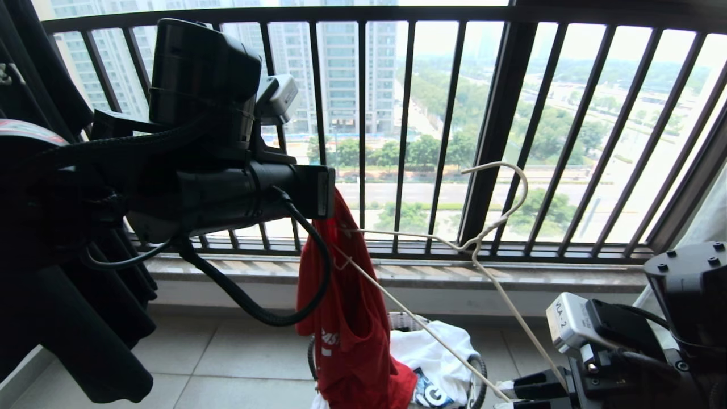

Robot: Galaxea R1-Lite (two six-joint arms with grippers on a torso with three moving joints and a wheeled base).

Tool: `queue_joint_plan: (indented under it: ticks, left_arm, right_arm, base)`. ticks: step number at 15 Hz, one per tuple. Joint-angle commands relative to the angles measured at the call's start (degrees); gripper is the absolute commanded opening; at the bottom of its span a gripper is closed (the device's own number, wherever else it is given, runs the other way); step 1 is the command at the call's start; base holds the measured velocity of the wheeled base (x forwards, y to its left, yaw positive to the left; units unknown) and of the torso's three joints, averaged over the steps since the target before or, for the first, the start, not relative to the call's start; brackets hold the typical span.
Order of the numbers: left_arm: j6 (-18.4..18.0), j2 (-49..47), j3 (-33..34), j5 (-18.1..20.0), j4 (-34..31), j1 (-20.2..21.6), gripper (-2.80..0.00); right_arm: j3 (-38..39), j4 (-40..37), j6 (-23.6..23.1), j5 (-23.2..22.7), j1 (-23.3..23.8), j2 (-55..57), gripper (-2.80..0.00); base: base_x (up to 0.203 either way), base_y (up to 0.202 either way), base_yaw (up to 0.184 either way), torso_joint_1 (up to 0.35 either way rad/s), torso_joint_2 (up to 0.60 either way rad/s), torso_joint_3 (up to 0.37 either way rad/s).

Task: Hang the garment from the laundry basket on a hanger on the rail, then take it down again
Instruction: Hang the clothes on the clothes rack

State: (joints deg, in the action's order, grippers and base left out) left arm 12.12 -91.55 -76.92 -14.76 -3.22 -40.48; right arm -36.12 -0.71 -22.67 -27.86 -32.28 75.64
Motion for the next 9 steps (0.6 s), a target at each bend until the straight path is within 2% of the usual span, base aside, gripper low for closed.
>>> queue_joint_plan:
  ticks: [1,6,9]
  left_arm:
    - [-0.19,-2.21,-0.06,-0.75,0.72,1.06,-2.80]
    - [0.28,-3.37,-0.16,-0.49,3.66,1.41,-2.80]
    - [0.28,-1.76,0.20,-0.20,3.17,0.31,-2.80]
  right_arm:
    - [0.62,-0.08,-0.22,-0.18,-1.42,-0.32,-2.80]
    - [1.32,-0.17,-0.18,-0.27,-4.10,-0.20,-2.80]
    - [1.05,0.09,0.17,0.22,-3.65,0.29,-2.80]
  base:
    - [0.000,0.000,0.000,0.000,0.00,0.000]
    - [0.000,0.000,0.000,0.000,0.00,0.000]
    - [0.000,0.000,0.000,0.000,0.00,0.000]
